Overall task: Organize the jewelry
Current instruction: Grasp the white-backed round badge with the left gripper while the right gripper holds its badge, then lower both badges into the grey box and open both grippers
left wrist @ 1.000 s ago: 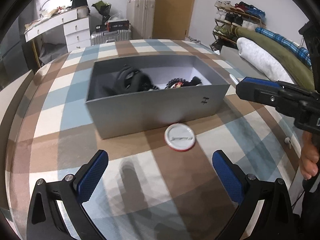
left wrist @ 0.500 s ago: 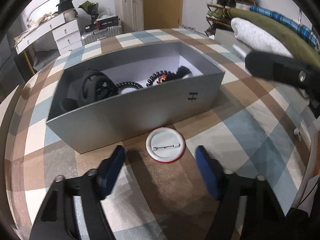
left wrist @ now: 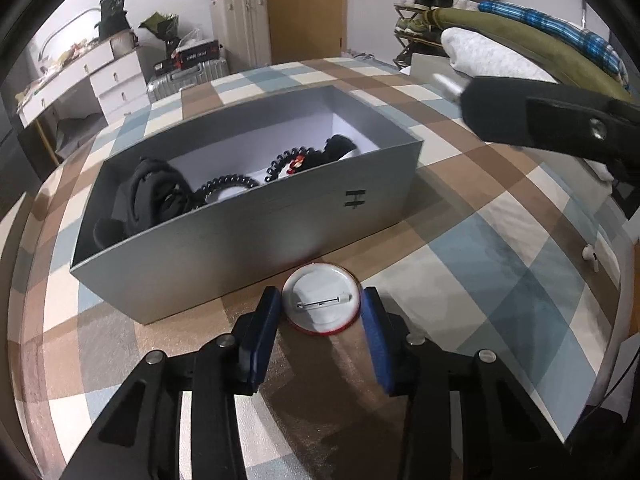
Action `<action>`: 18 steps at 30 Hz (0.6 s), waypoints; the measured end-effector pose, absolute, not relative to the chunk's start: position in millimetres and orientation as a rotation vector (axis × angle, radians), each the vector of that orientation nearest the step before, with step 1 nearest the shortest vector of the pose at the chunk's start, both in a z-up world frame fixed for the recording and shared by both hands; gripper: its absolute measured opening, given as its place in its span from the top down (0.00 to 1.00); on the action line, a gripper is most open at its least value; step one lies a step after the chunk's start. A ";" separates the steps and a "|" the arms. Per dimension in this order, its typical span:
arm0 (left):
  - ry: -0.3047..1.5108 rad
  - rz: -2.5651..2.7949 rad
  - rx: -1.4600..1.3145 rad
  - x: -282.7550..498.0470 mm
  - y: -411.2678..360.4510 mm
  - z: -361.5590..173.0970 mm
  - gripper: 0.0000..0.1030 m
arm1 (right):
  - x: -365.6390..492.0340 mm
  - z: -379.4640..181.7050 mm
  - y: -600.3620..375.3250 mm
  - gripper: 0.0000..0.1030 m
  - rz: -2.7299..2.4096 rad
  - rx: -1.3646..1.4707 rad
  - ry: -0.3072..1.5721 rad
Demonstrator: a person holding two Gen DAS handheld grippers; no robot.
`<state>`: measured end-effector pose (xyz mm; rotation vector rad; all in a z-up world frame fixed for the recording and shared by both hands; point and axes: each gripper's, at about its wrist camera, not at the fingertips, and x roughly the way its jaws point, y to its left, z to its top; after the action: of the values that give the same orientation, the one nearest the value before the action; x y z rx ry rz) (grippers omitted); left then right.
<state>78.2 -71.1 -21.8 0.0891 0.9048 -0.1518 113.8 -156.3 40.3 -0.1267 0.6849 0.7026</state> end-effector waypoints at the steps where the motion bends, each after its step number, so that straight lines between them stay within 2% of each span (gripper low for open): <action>1: 0.894 -0.153 0.098 75.8 -72.8 -20.4 0.66 | 113.5 40.1 -155.9 0.60 0.702 -0.124 0.684; 18: 0.671 -0.141 0.067 43.8 -52.2 33.2 0.66 | 114.0 43.9 -162.1 0.60 0.717 -0.085 0.667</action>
<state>43.8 -52.2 33.2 0.0666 0.6709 -0.1410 114.0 -162.1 43.9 -0.0848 0.6668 0.7168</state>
